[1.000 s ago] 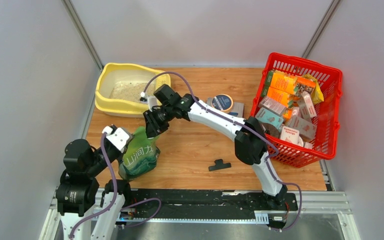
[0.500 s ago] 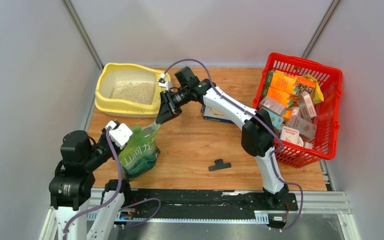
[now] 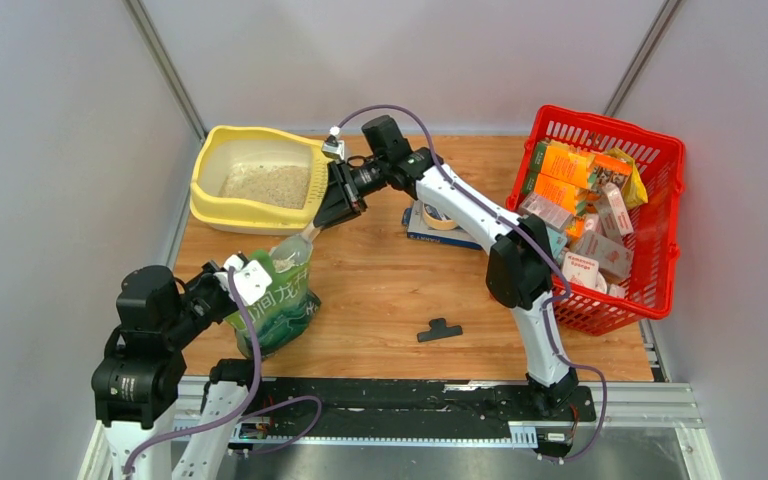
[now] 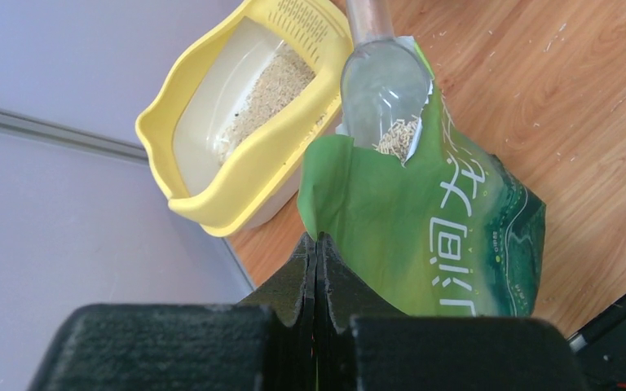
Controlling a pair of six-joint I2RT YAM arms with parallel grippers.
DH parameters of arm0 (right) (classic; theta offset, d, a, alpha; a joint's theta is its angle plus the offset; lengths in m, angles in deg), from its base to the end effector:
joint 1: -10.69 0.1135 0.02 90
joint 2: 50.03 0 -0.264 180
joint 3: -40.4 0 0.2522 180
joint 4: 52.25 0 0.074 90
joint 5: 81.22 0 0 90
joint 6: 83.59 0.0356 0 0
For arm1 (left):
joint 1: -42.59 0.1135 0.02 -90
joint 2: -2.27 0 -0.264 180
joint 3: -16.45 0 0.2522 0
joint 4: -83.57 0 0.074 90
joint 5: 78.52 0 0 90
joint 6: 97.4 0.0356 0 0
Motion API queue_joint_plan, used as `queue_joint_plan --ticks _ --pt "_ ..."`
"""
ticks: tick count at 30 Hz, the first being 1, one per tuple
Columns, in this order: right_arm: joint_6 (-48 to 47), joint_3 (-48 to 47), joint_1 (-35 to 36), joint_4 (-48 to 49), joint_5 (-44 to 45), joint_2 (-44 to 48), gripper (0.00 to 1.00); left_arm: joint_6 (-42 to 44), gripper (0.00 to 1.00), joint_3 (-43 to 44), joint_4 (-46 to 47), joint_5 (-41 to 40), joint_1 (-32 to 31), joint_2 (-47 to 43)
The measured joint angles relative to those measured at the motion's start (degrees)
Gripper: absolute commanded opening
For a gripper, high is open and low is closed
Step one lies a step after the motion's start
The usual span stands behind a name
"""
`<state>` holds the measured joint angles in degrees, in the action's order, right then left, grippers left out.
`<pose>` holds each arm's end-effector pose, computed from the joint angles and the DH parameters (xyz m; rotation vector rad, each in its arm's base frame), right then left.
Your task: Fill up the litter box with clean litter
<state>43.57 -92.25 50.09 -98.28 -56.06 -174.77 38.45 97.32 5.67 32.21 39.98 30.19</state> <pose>0.3585 0.3361 0.3101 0.7789 -2.3567 -1.8970 0.0354 -0.0142 0.3931 1.0156 1.6980 0.1276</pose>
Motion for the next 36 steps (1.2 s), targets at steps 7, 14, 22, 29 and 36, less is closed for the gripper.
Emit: queue_joint_plan --ticks 7,14,22,29,36 --pt "6.9 1.4 -1.3 7.4 -4.5 -0.5 0.00 2.0 0.00 0.2 -0.6 -0.8 0.0 -0.1" --pt "10.8 2.6 -1.9 12.0 -7.0 -0.7 0.00 2.7 0.00 0.8 -1.5 -1.4 0.0 -0.1" --pt "12.7 2.8 -5.1 13.8 -9.7 -0.7 0.00 3.0 0.00 1.0 -1.7 -2.8 0.0 0.0" --pt "13.0 4.0 -7.4 14.4 -9.8 -0.7 0.00 2.9 0.00 1.7 -2.8 -4.3 0.0 0.0" --pt "14.4 4.0 -7.3 16.1 -9.8 -0.7 0.00 2.9 0.00 1.9 -3.1 -4.6 0.0 0.1"
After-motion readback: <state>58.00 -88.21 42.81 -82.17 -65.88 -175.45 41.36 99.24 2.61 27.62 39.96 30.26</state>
